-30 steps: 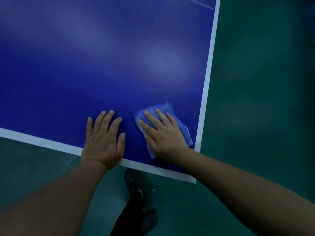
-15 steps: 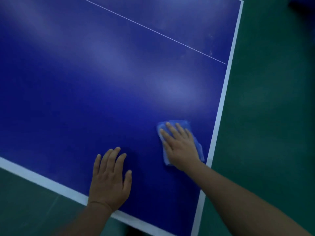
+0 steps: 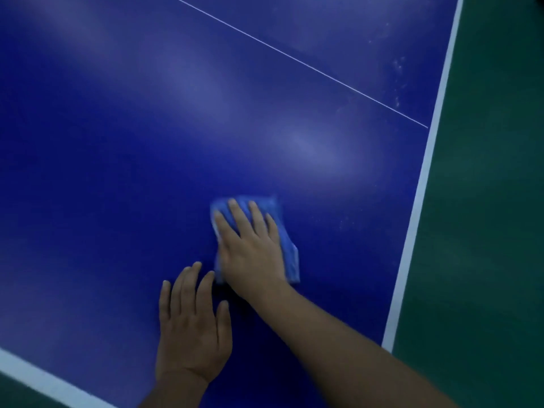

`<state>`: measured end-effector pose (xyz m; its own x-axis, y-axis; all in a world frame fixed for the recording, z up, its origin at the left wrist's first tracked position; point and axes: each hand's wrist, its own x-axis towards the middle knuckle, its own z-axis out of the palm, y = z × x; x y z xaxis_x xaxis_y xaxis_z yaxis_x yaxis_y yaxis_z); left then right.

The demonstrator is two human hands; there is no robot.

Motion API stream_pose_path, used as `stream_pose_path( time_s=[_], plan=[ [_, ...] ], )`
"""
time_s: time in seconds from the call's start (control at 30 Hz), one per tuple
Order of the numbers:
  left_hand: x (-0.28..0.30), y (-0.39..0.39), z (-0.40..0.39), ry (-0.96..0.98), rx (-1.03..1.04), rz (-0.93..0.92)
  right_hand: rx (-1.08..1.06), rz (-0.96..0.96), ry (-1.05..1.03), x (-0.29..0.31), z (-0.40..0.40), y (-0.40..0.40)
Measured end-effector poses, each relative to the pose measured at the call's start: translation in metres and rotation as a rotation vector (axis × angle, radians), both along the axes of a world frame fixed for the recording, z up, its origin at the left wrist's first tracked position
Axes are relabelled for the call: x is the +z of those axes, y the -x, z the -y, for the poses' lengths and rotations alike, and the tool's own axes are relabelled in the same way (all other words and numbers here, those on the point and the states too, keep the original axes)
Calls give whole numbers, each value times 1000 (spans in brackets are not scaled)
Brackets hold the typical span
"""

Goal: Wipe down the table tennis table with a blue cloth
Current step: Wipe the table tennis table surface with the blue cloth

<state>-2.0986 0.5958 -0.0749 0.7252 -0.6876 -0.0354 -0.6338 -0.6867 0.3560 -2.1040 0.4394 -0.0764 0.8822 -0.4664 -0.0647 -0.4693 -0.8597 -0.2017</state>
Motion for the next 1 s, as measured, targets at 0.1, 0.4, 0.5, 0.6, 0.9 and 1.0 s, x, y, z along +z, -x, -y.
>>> stream_pose_path(
  time_s=[0.1, 0.4, 0.5, 0.6, 0.9, 1.0],
  plan=[
    [2, 1, 2, -62, -13, 19, 18, -18, -49, 2, 22, -52],
    [2, 1, 5, -202, -63, 58, -668, -128, 52, 17, 218, 108],
    [5, 2, 6, -198, -56, 60, -607, -92, 171, 9, 161, 81],
    [7, 2, 7, -181, -43, 62, -96, -78, 144, -1, 79, 85],
    [7, 5, 7, -105, -15, 57, -493, -91, 107, 10, 228, 162],
    [8, 4, 6, -89, -16, 53, -333, -54, 137, 0, 162, 180]
  ],
)
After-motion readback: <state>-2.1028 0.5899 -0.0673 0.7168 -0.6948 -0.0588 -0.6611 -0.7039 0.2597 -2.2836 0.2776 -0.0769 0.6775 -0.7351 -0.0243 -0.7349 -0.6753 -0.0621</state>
